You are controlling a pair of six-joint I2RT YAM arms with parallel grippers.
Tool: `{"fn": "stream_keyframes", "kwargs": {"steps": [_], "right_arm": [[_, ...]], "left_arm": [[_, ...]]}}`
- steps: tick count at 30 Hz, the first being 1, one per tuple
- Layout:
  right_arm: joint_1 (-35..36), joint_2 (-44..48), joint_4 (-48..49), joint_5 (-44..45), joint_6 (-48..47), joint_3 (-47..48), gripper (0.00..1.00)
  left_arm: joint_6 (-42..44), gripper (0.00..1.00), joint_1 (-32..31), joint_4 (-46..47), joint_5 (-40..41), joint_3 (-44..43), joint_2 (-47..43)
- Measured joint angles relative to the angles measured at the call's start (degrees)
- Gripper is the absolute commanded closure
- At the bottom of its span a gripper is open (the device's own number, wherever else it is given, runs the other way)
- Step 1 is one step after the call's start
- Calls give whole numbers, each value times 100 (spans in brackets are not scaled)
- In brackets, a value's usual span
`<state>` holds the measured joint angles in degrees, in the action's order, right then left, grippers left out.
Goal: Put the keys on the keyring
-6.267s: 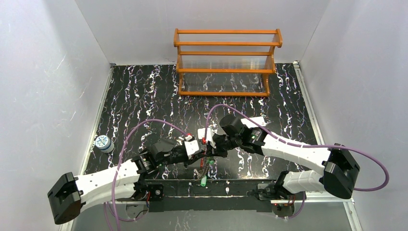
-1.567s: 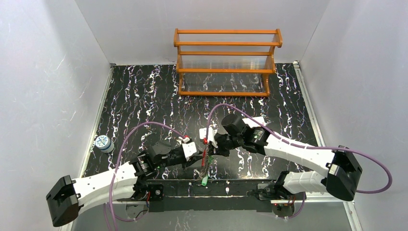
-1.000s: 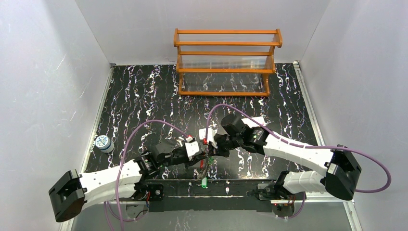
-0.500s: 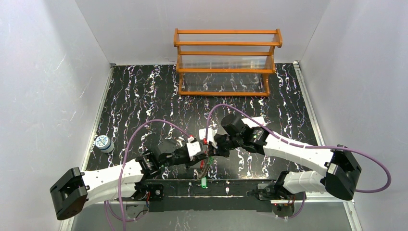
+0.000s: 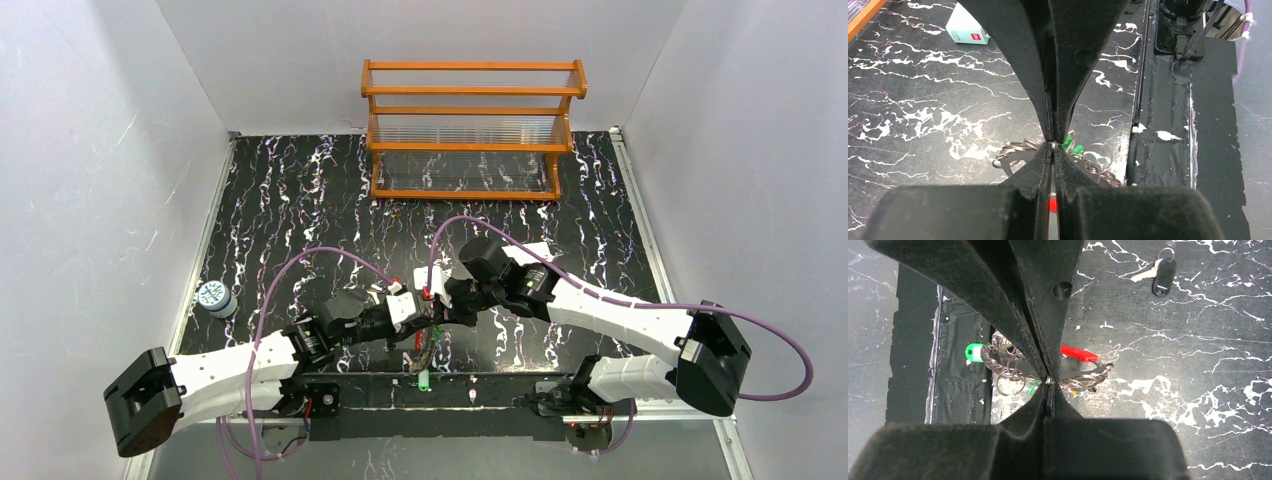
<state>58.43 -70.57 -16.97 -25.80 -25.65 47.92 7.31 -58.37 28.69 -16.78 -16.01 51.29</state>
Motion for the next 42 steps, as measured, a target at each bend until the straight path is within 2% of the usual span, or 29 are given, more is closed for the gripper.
{"fn": "stream_keyframes", "kwargs": {"steps": [3,7,11,14,22,33,37,42], "right_arm": [[-2,0,2,11,-2,0,98],[-2,0,28,39,7,0,77],[-2,66,170,195,26,-35,66],[-2,365,538,350,76,-341,63],[-2,1152,1523,319,264,-1259,65],[-2,1657,2494,-466,361,-1480,67],[-2,1585,2658,-675,409,-1482,71],[-2,1394,2662,-739,424,-1482,81]], "left_arm": [[2,100,0,0,9,0,0],[15,100,0,-17,52,0,-24],[26,100,0,-70,164,44,-249],[15,100,-4,-90,256,96,-520],[-162,100,-7,496,286,627,-1178],[-348,100,-11,1246,168,992,-1576],[-372,100,-11,1401,101,994,-1565],[-396,100,-13,1467,44,994,-1513]]}}
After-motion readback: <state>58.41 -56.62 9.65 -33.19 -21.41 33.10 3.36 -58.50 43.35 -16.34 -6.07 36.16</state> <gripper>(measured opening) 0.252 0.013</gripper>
